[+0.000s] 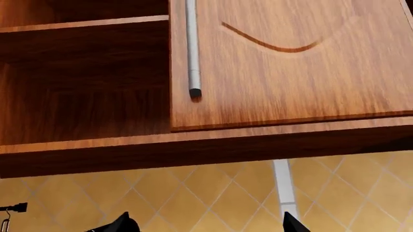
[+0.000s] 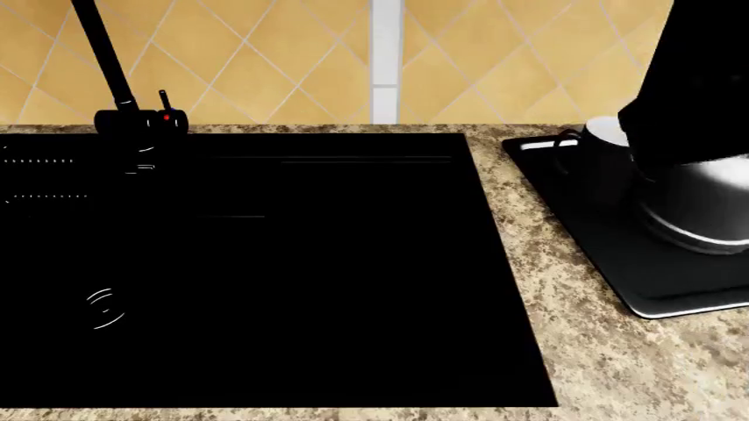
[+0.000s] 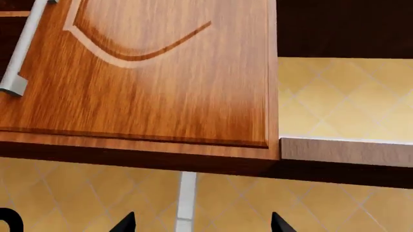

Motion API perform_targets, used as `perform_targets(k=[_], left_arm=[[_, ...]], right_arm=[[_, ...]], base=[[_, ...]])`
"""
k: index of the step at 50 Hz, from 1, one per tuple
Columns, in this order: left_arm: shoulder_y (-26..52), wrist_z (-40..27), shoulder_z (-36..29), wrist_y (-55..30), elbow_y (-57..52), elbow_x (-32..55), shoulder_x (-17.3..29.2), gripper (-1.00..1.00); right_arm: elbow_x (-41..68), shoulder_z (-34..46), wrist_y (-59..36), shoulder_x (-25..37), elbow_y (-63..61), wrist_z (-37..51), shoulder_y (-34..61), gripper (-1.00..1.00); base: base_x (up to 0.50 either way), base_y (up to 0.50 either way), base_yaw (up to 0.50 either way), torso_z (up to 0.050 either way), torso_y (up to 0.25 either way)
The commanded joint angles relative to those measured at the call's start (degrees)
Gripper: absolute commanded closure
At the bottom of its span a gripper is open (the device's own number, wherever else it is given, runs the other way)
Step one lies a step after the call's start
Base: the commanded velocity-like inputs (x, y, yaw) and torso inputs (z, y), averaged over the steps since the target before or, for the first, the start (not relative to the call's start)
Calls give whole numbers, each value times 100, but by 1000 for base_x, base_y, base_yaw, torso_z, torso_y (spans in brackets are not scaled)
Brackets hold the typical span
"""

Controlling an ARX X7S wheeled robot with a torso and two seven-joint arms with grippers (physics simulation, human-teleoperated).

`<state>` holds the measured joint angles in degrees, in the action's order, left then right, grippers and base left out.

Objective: Pick the kettle from the counter and place it on the tray. Then pick the mug from the cabinet and place it on the tray. Then close the cabinet doors.

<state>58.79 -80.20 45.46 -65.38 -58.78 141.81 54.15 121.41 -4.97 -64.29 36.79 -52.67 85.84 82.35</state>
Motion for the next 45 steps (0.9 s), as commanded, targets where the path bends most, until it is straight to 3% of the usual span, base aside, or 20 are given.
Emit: perform_targets(k=[1,45], left_arm=[[324,-105,46,220,-47,77,29,-100],[508,-249,146,38,-6,220,-117,-100]], right_arm=[[1691,-2430,-769,238,-732,414,-1269,-100],[1893,-3356,-1588,-249,-732,414,-1979,-100]], base=[[0,109,0,0,0],[1,493,0,0,0]])
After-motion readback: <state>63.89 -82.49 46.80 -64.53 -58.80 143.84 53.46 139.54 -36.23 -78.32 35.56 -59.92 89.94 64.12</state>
